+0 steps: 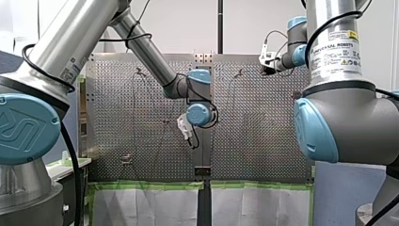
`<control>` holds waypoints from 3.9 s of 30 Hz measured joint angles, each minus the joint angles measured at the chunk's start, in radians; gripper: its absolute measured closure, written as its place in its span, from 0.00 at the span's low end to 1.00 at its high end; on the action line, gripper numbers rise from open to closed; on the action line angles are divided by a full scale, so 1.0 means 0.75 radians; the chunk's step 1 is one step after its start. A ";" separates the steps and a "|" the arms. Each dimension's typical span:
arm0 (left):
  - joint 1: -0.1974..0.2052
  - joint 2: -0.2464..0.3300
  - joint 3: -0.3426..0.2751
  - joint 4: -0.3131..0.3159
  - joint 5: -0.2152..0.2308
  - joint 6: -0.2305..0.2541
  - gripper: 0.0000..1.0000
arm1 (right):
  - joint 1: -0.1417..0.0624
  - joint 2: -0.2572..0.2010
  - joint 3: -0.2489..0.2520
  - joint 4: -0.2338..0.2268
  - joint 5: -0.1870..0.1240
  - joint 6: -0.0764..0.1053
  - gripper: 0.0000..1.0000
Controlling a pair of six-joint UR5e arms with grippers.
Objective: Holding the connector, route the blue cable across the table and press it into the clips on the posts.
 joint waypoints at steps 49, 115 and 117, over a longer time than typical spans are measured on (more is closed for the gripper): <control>0.226 0.000 -0.599 0.555 0.081 0.163 0.00 | 0.001 0.005 0.000 0.006 0.006 -0.002 1.00; 0.226 0.000 -0.600 0.555 0.081 0.163 0.00 | 0.001 0.005 0.000 0.006 0.006 -0.002 1.00; 0.226 0.000 -0.600 0.556 0.081 0.163 0.00 | 0.001 0.004 0.000 0.006 0.006 -0.002 1.00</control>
